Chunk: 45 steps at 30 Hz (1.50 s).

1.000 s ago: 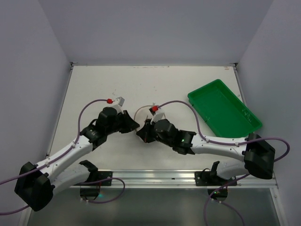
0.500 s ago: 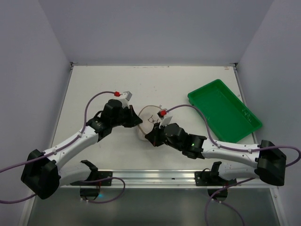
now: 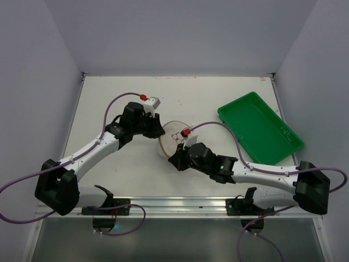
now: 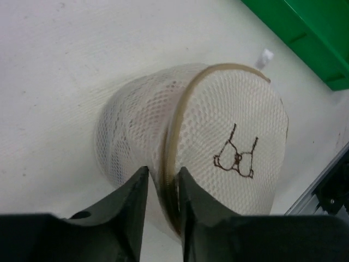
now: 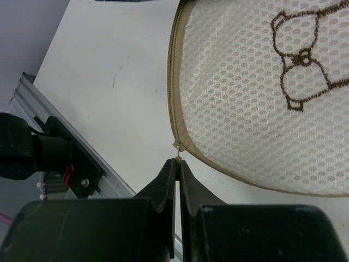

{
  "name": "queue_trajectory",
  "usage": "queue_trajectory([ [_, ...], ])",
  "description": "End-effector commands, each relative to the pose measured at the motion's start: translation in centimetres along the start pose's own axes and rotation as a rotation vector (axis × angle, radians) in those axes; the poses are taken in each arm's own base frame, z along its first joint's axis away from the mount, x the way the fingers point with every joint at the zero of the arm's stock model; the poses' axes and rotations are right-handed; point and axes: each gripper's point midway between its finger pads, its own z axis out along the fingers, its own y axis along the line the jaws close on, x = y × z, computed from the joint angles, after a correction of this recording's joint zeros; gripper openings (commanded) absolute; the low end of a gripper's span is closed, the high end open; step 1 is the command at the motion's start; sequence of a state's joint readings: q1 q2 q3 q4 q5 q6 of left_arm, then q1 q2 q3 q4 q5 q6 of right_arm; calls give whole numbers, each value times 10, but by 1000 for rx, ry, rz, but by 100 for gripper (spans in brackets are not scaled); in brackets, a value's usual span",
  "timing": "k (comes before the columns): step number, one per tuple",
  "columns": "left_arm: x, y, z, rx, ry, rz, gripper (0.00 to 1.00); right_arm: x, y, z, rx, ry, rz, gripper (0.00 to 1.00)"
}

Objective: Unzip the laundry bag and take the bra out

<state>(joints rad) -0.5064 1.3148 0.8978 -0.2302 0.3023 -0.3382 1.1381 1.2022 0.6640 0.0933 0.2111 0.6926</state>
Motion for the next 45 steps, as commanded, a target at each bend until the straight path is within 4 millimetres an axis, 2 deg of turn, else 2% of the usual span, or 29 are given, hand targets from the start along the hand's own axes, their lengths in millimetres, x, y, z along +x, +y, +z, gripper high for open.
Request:
queue_trajectory([
  [1, -26, 16, -14, -95, -114, -52, 35, -17, 37, 6, -108, -26, 36, 0],
  [2, -23, 18, -16, -117, -122, -100, 53, -19, 38, 9, -110, -35, 37, 0],
  [4, -17, 21, -25, -153, -154, -222, 74, -24, 42, 18, -101, -52, 45, 0],
  [5, 2, 27, -23, -172, -130, -273, 85, -26, 43, 21, -98, -56, 44, 0],
  [7, 8, 23, -31, -158, -167, -378, 90, -32, 47, 27, -99, -71, 47, 0],
  [8, 25, 26, -30, -157, -148, -414, 91, -35, 48, 31, -92, -79, 48, 0],
  [9, 23, 20, -35, -130, -180, -431, 91, -36, 49, 33, -88, -82, 48, 0],
  [10, 26, 18, -36, -124, -188, -481, 89, -42, 53, 35, -91, -93, 46, 0],
  [12, 36, 12, -37, -105, -189, -498, 80, -42, 53, 40, -84, -92, 44, 0],
  [16, 42, -3, -36, -70, -181, -513, 64, -42, 52, 43, -76, -93, 34, 0],
  [19, 40, -8, -35, -61, -189, -496, 35, -37, 47, 40, -68, -81, 29, 0],
  [20, 38, -8, -35, -65, -195, -489, 17, -36, 46, 38, -67, -82, 28, 0],
  [22, 32, -6, -35, -81, -206, -475, 2, -32, 40, 32, -60, -73, 13, 0],
  [30, 13, -1, -26, -112, -205, -383, 0, -10, 13, 3, -26, -25, -25, 0],
  [34, 0, 1, -20, -103, -193, -274, 0, 4, 2, -11, -19, 12, -31, 0],
  [37, -14, 5, -16, -104, -191, -179, 0, 8, 0, -17, -29, 24, -32, 0],
  [42, -32, 11, -4, -115, -168, -67, 0, 12, 7, -15, -60, 44, -17, 0],
  [43, -41, 5, -3, -89, -173, -24, 0, 11, 10, -13, -70, 45, -7, 0],
  [45, -43, 4, 3, -75, -159, -5, 0, 9, 16, -11, -88, 42, 3, 0],
])
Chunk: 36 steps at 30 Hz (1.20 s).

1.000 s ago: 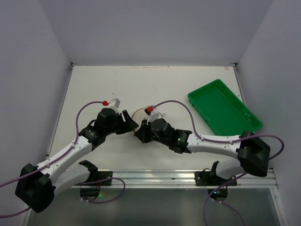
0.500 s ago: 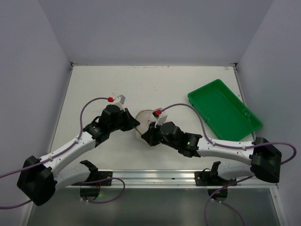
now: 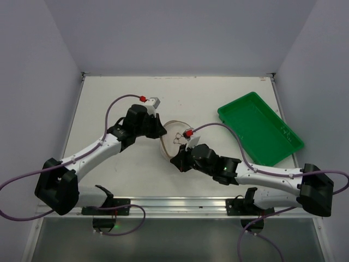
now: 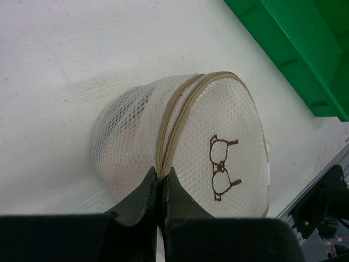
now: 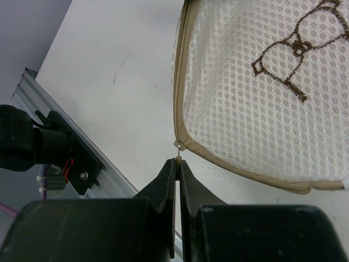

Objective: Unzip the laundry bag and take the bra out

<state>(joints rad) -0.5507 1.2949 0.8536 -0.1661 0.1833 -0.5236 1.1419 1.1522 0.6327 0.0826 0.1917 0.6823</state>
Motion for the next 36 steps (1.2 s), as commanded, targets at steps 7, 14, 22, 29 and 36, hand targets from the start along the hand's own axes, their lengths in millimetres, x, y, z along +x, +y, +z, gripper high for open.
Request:
queue_trajectory([
  [7, -37, 5, -11, -52, -125, -62, 80, -23, 41, 23, -94, -28, 41, 0],
  [14, 1, 26, -43, -123, -172, -281, 93, -51, 48, 43, -41, -109, 52, 0],
  [22, 27, 15, -51, -53, -137, -333, 72, -56, 48, 56, -25, -118, 44, 0],
  [29, 31, 5, -45, -18, -113, -320, 7, -48, 36, 49, -4, -113, 47, 0],
  [36, 22, 7, -44, -39, -124, -266, 0, -31, 17, 30, 19, -82, 14, 0],
])
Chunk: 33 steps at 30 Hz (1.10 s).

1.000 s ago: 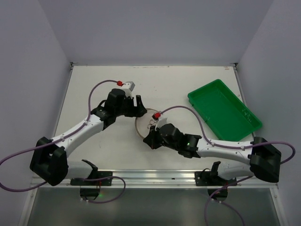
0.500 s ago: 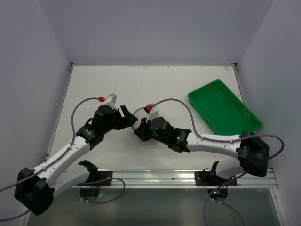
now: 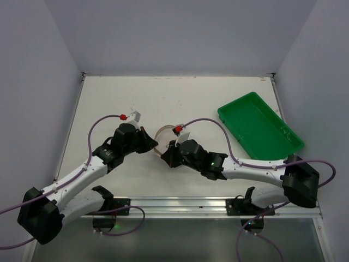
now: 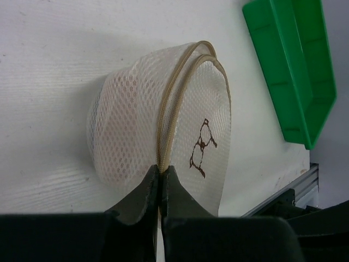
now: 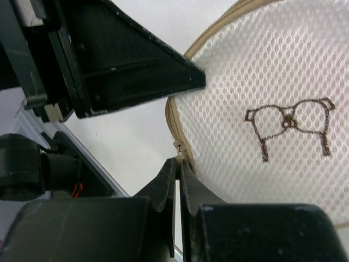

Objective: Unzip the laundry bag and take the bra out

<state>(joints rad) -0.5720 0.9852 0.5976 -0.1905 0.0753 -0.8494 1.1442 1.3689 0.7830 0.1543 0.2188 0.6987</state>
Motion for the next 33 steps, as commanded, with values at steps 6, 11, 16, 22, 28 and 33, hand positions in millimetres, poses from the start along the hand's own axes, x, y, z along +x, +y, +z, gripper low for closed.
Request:
queue_trajectory([
  [6, -25, -14, 4, 25, -52, 81, 0, 1, -16, -35, 7, -6, -65, 0],
  [11, -31, -11, 5, 12, -57, 104, 0, 30, -41, -44, 93, 142, -121, 0],
  [16, -31, -4, 4, -7, -56, 114, 0, 41, -72, -51, 176, 193, -64, 0],
  [22, -26, -2, 0, 6, -51, 110, 0, 26, -88, -52, 197, 171, -22, 0],
  [28, 11, -9, -1, 109, 26, 13, 0, 1, -100, -49, 249, 108, -109, 0],
  [33, 54, -19, 4, 110, 76, -24, 9, -18, -107, -45, 274, 85, -220, 0],
])
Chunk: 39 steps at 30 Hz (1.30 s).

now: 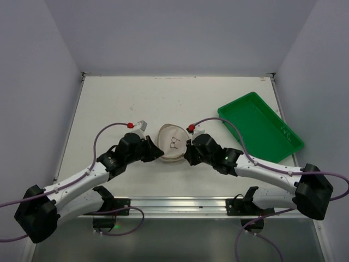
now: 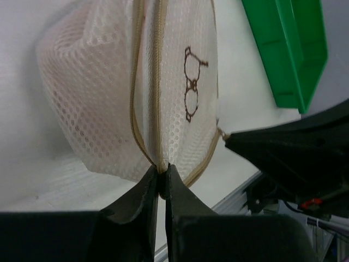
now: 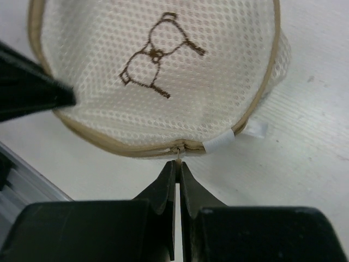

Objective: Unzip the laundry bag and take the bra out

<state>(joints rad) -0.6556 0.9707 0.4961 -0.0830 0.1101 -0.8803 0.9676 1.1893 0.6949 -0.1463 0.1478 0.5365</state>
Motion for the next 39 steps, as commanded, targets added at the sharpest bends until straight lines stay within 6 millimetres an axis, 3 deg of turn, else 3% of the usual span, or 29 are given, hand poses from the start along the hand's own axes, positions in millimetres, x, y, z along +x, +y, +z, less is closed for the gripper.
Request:
queue_trajectory([
  [1, 19, -15, 2, 40, 6, -46, 11, -28, -18, -1, 92, -58, -109, 0],
  [3, 30, -18, 2, 44, 1, -72, 23, -33, -17, -2, 88, -68, -124, 0],
  [5, 26, -28, 0, 77, -49, -89, 31, -34, -18, -2, 88, -72, -127, 0],
  [7, 27, -34, -4, 88, -71, -79, 45, -36, -17, -4, 81, -82, -129, 9],
  [8, 26, -36, -6, 93, -79, -73, 52, -37, -17, -5, 80, -85, -129, 15],
  [9, 27, -32, -7, 76, -79, -69, 66, -37, -17, -7, 78, -88, -124, 30],
  [11, 14, -33, -15, 49, -124, -61, 90, -40, -15, -15, 67, -100, -112, 47],
  [12, 14, -23, -19, -6, -118, -50, 96, -43, -13, -19, 58, -107, -106, 60],
  [13, 7, -24, -25, -18, -139, -46, 100, -49, -10, -26, 49, -128, -99, 66],
  [16, -20, -23, -46, -100, -218, 0, 100, -65, -6, -38, 43, -172, -94, 82],
  [19, -48, -34, -68, -117, -299, 46, 100, -82, 6, -49, 10, -202, -91, 90],
  [22, -75, -41, -85, -147, -367, 110, 100, -99, 21, -50, -15, -211, -97, 92],
  [25, -105, -33, -95, -233, -406, 197, 100, -114, 39, -42, -27, -218, -115, 92],
  [27, -125, -22, -95, -259, -412, 202, 100, -123, 55, -34, -36, -213, -129, 92],
  [29, -132, -13, -86, -255, -364, 235, 100, -127, 62, -24, -25, -206, -116, 92],
  [30, -144, 4, -81, -294, -362, 212, 100, -129, 70, -14, -21, -194, -115, 91],
  [32, -148, 19, -75, -294, -313, 203, 100, -135, 76, -6, -1, -196, -79, 90],
  [33, -147, 26, -66, -303, -282, 204, 100, -129, 76, 6, 23, -171, -78, 88],
  [39, -133, 48, -38, -263, -216, 233, 100, -117, 83, 34, 77, -131, -24, 81],
])
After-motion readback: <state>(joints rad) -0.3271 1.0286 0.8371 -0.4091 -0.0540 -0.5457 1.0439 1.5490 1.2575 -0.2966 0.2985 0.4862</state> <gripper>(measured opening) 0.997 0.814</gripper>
